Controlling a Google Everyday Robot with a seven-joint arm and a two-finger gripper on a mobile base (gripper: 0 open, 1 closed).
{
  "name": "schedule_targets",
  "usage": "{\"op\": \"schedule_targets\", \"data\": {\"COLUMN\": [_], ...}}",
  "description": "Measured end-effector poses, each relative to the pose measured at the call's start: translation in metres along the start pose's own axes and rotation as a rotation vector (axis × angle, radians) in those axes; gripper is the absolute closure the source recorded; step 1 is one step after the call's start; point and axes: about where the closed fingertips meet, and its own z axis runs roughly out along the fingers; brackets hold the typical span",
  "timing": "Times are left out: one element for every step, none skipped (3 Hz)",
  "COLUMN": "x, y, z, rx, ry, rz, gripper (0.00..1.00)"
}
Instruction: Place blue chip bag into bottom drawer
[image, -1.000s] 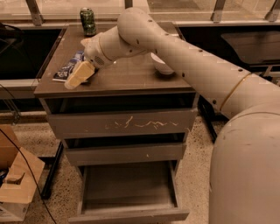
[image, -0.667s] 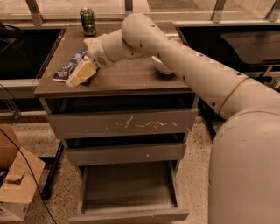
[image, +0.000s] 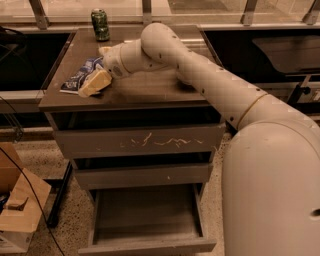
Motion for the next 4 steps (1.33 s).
{"op": "schedule_targets", "data": {"x": [0.008,0.017,0.026,0.028], "y": [-0.007,-0.011,-0.007,-0.004], "z": [0.006,0.013,0.025,0.031], "rx": [-0.008,-0.015,-0.043,-0.055], "ry": [0.0,-0.001,0.002,0.004], "rz": [0.023,0.052,0.079,0.085], "gripper": [0.0,0.0,0.26,0.5]}}
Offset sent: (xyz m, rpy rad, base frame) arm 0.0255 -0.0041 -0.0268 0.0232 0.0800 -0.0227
